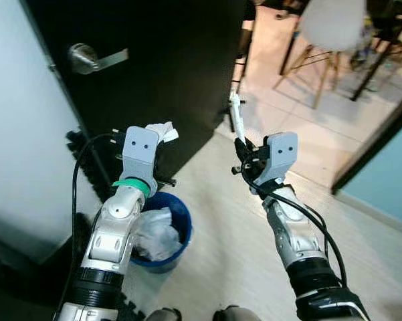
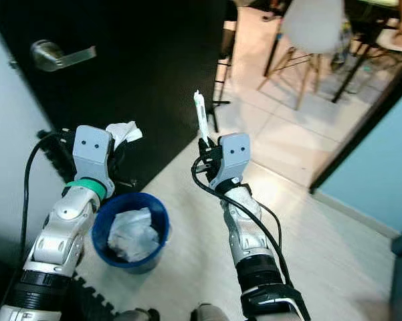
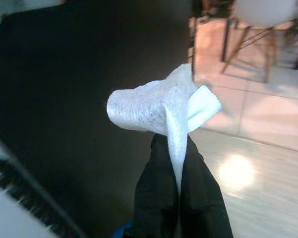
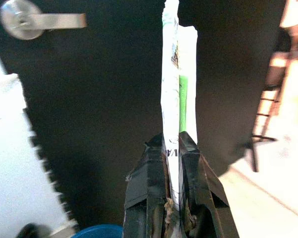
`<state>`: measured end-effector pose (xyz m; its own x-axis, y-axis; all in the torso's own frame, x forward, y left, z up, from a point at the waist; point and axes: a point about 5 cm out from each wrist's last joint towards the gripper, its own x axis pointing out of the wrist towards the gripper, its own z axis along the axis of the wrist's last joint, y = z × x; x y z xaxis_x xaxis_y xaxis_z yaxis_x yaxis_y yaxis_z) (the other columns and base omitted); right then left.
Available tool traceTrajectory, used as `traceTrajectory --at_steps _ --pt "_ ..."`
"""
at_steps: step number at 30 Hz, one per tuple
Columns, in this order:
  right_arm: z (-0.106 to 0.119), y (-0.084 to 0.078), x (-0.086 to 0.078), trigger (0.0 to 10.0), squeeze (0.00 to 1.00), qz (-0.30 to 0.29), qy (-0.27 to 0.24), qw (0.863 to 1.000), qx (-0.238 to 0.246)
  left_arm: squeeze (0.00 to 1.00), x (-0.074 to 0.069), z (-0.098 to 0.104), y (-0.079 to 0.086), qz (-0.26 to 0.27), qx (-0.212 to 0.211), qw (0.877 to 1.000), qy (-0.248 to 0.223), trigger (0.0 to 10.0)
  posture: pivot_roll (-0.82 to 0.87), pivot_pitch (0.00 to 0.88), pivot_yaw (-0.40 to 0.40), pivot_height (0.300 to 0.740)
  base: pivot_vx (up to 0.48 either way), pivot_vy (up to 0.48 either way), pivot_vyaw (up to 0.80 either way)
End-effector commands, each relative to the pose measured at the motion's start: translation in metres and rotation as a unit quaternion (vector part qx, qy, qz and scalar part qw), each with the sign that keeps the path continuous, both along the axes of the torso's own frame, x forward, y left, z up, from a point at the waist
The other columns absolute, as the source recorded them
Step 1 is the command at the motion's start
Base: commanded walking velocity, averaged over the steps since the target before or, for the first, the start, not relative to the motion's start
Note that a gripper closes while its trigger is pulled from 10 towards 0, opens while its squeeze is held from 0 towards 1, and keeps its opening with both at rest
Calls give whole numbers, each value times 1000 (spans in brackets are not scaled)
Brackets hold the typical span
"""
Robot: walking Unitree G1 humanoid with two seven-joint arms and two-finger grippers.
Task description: Clean up the room
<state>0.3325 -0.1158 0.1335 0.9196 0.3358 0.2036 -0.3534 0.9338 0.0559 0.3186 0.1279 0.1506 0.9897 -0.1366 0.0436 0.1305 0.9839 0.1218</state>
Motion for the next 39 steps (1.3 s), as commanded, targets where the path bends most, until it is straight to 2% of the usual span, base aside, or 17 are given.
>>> traceTrajectory --at_steps 1,8,32,39 --pt "3 -2 1 10000 0 -5 -6 1000 14 0 1 -3 1 2 1 1000 5 10000 -11 41 16 740 345 0 0" --pt "3 -4 1 10000 0 -8 -6 1000 15 0 1 -3 2 8 -8 1000 5 10000 -13 42 18 740 49 0 0" --pt "2 -1 0 10000 0 -2 -5 1000 13 0 -1 -3 -4 -9 -2 1000 -1 10000 -14 41 18 740 0 0 0" --pt "2 -1 0 10000 0 1 -5 1000 11 0 1 -1 -1 3 6 1000 -8 10000 -15 37 18 740 0 -39 0"
